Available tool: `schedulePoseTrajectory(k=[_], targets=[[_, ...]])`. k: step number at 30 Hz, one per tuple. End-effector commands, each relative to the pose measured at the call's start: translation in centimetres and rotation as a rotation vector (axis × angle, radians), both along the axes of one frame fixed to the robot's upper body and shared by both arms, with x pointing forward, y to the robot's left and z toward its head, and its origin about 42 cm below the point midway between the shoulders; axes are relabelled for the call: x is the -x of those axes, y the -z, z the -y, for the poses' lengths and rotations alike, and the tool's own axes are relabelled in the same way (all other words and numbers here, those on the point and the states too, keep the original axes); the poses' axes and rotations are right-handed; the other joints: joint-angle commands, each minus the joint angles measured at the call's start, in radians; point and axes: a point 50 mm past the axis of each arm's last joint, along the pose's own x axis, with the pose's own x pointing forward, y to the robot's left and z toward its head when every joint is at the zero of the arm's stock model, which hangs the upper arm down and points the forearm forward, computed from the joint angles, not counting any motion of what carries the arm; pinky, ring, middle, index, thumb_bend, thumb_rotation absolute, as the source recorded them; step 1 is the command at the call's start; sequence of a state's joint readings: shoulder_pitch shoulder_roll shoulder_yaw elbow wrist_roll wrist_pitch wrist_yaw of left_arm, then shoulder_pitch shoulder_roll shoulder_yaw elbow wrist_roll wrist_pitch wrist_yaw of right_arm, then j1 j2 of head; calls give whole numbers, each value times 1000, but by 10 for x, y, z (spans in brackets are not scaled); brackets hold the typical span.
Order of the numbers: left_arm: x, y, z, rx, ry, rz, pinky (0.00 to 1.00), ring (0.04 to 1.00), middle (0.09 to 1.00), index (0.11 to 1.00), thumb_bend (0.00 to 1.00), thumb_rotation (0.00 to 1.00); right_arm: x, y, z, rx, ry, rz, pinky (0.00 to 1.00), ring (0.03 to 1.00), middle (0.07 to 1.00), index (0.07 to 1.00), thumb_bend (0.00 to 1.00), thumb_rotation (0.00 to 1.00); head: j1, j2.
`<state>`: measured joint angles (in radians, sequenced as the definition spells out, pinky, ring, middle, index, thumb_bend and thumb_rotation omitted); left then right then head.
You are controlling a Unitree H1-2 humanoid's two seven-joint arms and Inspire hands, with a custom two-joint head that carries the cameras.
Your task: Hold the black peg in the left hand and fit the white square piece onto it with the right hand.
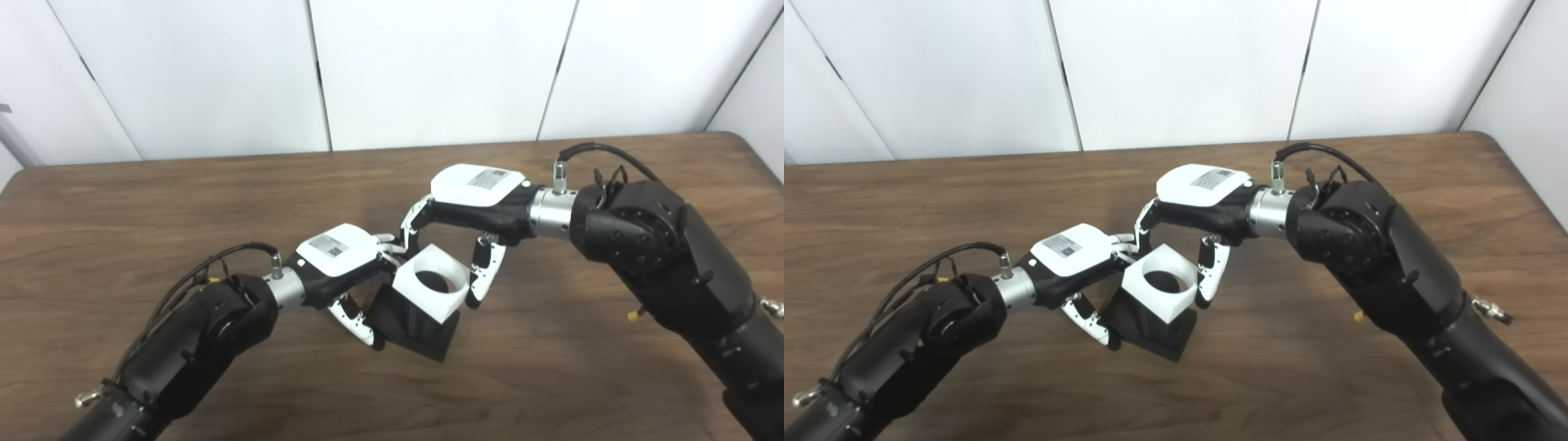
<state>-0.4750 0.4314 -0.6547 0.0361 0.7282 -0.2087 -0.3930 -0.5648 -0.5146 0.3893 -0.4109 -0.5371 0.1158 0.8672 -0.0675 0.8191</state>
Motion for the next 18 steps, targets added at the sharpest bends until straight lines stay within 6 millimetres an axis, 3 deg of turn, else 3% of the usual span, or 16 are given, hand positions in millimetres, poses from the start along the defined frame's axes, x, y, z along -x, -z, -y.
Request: schedulePoseTrajectory(k=[1,18], targets=[[17,30,3,-129,32,-77,823,943,889,491,523,71,-3,-11,-1,-3,-11,41,721,797,766,477,523,129,-1,1],[18,29,4,-137,30,-81,838,950,894,492,523,73,-8,14,-10,-35,-9,-3,719,789,757,478,523,129,4,6]])
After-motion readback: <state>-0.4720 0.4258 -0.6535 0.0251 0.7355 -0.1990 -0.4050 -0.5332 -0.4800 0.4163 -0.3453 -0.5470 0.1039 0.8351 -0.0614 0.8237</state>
